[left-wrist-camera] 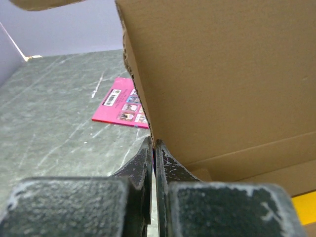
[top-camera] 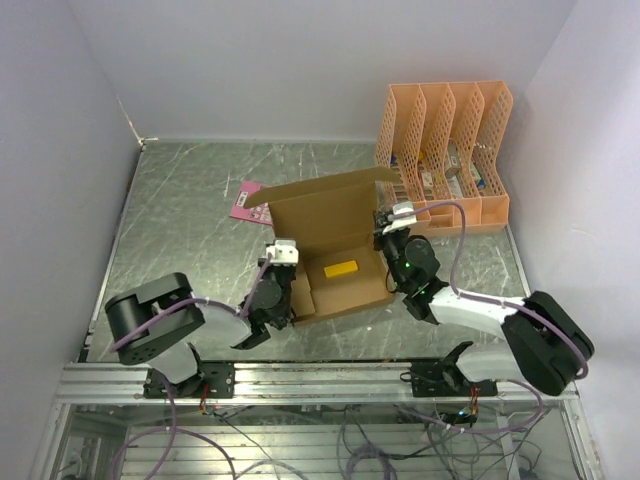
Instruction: Fold the paper box
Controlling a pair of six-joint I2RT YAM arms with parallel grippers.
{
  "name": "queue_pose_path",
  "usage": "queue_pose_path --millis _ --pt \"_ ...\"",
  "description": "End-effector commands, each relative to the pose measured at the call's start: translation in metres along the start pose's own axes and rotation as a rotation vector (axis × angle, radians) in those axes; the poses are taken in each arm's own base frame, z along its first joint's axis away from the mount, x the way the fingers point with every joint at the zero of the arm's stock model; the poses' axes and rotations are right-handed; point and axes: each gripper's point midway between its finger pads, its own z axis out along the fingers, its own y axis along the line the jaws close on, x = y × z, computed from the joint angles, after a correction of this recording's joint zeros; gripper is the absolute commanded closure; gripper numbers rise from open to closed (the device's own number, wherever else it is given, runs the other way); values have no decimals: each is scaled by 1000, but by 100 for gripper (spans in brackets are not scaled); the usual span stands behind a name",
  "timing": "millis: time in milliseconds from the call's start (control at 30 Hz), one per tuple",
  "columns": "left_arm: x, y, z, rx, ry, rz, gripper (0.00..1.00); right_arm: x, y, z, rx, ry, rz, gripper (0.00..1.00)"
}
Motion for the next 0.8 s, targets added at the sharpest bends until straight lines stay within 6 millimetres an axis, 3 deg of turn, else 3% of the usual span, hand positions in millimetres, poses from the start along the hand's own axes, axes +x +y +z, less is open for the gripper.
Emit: queue_pose_path --millis 0,200,400,567,767 --pt "-46 -13 5 15 -169 -77 93 -37 21 13 -59 -171 28 100" --pt "-49 -11 31 -10 -199 -84 93 -43 27 32 -39 -261 42 100" --pt "-60 -26 44 16 -215 -126 93 -36 15 21 17 -346 43 100" --pt "-58 -38 41 88 -175 -169 93 -34 14 6 -16 -332 57 100" --pt "-45 -47 19 144 -143 -199 93 -29 14 -7 -51 -319 40 100"
